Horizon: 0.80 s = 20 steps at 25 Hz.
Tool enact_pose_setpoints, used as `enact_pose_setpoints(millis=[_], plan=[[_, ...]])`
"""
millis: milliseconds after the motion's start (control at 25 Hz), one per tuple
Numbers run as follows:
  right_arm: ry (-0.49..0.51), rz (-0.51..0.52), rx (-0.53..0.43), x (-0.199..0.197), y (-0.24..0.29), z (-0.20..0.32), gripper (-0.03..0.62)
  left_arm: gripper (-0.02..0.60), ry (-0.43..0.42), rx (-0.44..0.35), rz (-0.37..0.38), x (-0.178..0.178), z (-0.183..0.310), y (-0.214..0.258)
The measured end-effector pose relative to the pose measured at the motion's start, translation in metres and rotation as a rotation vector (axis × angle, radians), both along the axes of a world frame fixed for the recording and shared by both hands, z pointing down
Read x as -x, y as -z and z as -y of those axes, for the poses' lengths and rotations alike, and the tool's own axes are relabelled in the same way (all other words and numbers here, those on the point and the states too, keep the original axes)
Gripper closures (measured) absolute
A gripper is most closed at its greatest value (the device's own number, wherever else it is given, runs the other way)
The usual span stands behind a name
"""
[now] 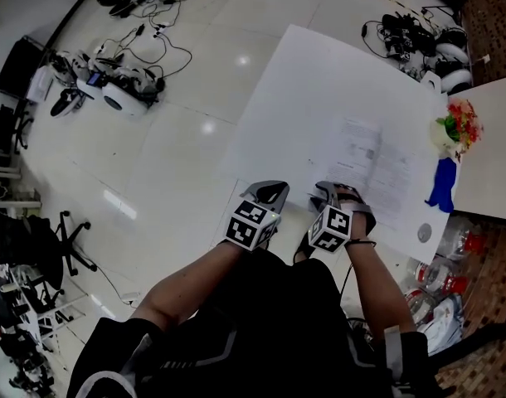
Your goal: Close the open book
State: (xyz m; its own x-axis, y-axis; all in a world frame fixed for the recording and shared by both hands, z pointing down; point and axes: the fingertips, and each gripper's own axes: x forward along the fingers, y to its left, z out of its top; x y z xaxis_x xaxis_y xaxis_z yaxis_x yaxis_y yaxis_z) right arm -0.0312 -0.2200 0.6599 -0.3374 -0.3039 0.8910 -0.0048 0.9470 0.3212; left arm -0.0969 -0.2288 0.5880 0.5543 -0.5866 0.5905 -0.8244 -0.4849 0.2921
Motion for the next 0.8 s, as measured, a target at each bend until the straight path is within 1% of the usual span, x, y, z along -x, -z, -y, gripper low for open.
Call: enact_pose_setpoints(millis=[160,360,720,800], plan=[[-0.010,-0.003,0.008,0.0016,-0.0064,0.0047,0.473,0.588,0.009,0.012,-0.012,0.0024,-0.0029,-0.0017],[-0.010,0.006,0.059,0.0016,-0.0104,0.0057,0.473,0.588,-0.042,0.014,-0.031,-0.0039,-0.0088,-0.0013],[-0.032,0.039,0.138,0.0036,-0.0085,0.0056,0.479,0.588,-0.061,0.008,-0.059,-0.0072,-0.0069,0.0020],[-0.031,0.043,0.137,0.0049,-0.0075,0.0049,0.517,0.588,-0.061,0.006,-0.059,-0.0069,-0.0067,0.0021]])
